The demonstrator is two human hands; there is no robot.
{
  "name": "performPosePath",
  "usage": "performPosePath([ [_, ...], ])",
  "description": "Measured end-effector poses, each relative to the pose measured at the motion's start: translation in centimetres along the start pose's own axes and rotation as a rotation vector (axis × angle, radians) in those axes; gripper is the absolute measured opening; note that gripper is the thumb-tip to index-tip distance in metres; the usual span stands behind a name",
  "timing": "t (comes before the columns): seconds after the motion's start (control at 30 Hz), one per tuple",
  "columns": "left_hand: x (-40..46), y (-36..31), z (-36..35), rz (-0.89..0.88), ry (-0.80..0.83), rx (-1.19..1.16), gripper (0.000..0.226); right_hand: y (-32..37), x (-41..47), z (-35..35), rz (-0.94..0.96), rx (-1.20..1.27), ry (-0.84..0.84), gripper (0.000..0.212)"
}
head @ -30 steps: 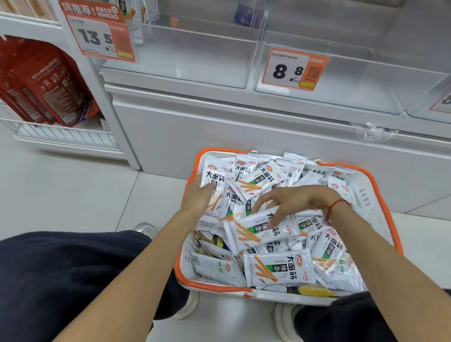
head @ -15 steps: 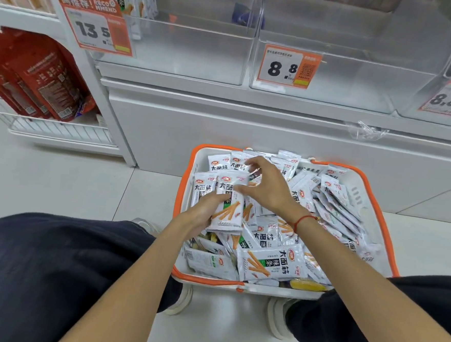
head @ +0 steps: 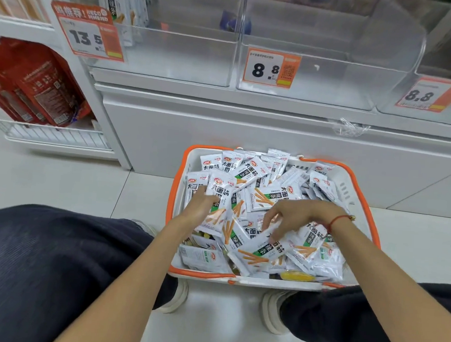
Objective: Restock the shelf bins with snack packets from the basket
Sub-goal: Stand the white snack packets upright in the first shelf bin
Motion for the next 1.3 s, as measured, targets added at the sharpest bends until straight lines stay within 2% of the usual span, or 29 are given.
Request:
performPosePath([
  [0.07,-0.1,-0.3,-0.7,-0.004,0.058,0.032,0.060,0.8,-1.2,1.3,0.077,0.091,-0.037,0.018],
  [0.17,-0.1,-0.4,-1.4,0.021,0.095,0.066,0.066,2.5,-1.5,3.1,0.138,0.244,-0.216,0.033],
  [0.3,0.9,0.3,-1.8,0.081,0.099,0.017,0.070,3.3,-0.3,3.9,0.199,0.488,-0.502,0.019],
  [0.33,1.3,0.6,-1.7,0.081,0.079,-0.002,0.072,3.4,0.0,4.0,0.204,0.540,-0.575,0.024],
  [0.4,1.3,0.4,-1.6,0.088,0.072,-0.042,0.079,3.3,0.5,3.8,0.183,0.614,-0.714,0.050],
  [0.47,1.3,0.9,-1.6,0.083,0.081,-0.050,0.077,3.9,0.8,3.5,0.219,0.647,-0.802,0.060],
  [0.6,-0.1,0.0,-1.4,0.047,0.105,-0.064,0.099,4.4,1.1,4.0,0.324,0.680,-0.795,0.050],
  [0.67,-0.4,-0.9,-0.6,0.016,0.008,-0.087,0.086,2.2,0.6,5.4,0.242,0.770,-0.891,0.035],
  [0.73,0.1,-0.7,0.6,-0.002,-0.099,-0.129,0.078,-0.5,0.4,6.4,0.028,0.646,-0.977,0.023],
  [0.77,0.0,-0.8,0.9,-0.002,-0.131,-0.161,0.084,-1.5,0.8,6.3,-0.065,0.528,-0.942,0.023],
  [0.83,0.8,0.0,1.3,-0.006,-0.135,-0.221,0.099,-2.5,2.2,4.9,-0.190,0.275,-0.758,0.034],
  [0.9,1.8,1.4,1.4,0.020,-0.114,-0.273,0.102,-2.9,3.7,2.4,-0.271,0.064,-0.587,0.054],
  [0.97,1.5,1.2,1.0,0.022,-0.090,-0.270,0.100,-3.4,4.6,0.6,-0.323,-0.062,-0.576,0.065],
  [1.0,1.3,0.8,0.7,0.019,-0.083,-0.253,0.095,-3.7,4.6,0.4,-0.343,-0.104,-0.637,0.067],
  [1.1,1.1,0.5,0.4,-0.003,-0.075,-0.190,0.063,-3.8,3.4,1.4,-0.340,-0.158,-0.871,0.067],
  [1.13,1.1,0.4,0.5,-0.009,-0.084,-0.171,0.061,-3.6,2.9,2.0,-0.303,-0.149,-0.909,0.068],
  [1.23,1.2,0.4,1.1,-0.010,-0.104,-0.089,0.071,-3.1,1.8,4.0,-0.195,-0.106,-0.845,0.068],
  [1.3,1.1,0.0,1.3,-0.035,-0.107,-0.012,0.054,-2.8,0.8,5.3,-0.162,-0.139,-0.713,0.066],
])
Point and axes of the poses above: each hand's wrist, its own x-axis towards the middle knuckle, its own z-axis out of the back of the hand, y = z × x, the point moved 5 cm from there along x, towards the middle knuckle, and after that the axes turned 10 degrees about -z, right-handed, at the moved point
